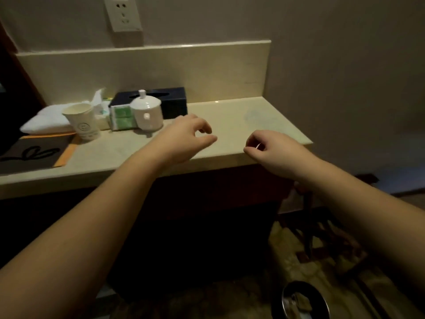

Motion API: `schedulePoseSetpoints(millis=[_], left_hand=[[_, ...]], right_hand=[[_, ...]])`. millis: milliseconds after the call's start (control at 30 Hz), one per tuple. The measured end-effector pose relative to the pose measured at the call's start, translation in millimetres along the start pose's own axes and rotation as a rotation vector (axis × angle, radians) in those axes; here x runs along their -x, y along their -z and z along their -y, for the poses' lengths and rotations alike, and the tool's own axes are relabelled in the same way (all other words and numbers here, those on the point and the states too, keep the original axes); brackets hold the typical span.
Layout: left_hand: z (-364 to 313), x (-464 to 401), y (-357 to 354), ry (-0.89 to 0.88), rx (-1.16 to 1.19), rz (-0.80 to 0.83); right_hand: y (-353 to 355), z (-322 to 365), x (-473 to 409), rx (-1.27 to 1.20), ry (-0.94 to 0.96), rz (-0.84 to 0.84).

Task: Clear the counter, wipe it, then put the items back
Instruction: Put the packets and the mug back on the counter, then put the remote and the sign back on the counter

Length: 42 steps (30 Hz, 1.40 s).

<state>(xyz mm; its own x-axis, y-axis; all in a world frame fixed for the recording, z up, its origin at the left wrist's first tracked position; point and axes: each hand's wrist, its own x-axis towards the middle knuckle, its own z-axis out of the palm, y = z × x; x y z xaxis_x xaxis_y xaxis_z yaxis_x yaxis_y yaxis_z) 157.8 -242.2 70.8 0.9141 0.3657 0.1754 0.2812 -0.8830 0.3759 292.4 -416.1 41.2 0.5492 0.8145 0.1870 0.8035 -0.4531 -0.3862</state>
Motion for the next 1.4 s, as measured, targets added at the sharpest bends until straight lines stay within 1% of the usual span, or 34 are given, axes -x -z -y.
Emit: schedulePoseSetpoints(millis=[133, 233, 367, 500, 700, 933, 1100, 1267, 1400], left_hand=[[-65.7, 16.4, -75.1, -0.042, 0.044, 0.108], [-111.9, 27.0, -133.7, -0.074, 0.054, 0.196], [-170.5, 39.7, -199.6, -0.110, 0.071, 0.333], [-224.7, 48.6, -257.4, -0.219, 0.068, 0.443], [-295.8, 54.2, -326.3, -0.335, 0.047, 0.612], [-355.1, 28.4, -403.1, -0.434, 0.000, 0.759], [-399.3, -13.5, -461.6, -0.469, -0.004, 0.838], [-446.7, -77.8, -499.6, -0.441, 0.077, 0.879], [-484.3, -131.6, -512.6, -0.404, 0.137, 0.878]], right_hand=[[8.2, -67.4, 86.5, 0.070, -0.067, 0.050], [5.7, -115.7, 152.6, 0.062, -0.154, 0.088], [-5.1, -166.9, 237.4, 0.005, -0.332, 0.135], [-14.5, -208.5, 313.7, -0.014, -0.495, 0.125], [-26.7, -263.0, 401.2, -0.009, -0.745, 0.177], [-24.6, -325.2, 452.9, -0.016, -0.993, 0.156], [-15.6, -386.6, 474.1, -0.039, -1.116, 0.207], [12.9, -466.6, 471.2, -0.052, -1.189, 0.256], [40.5, -518.4, 455.8, -0.063, -1.222, 0.204]])
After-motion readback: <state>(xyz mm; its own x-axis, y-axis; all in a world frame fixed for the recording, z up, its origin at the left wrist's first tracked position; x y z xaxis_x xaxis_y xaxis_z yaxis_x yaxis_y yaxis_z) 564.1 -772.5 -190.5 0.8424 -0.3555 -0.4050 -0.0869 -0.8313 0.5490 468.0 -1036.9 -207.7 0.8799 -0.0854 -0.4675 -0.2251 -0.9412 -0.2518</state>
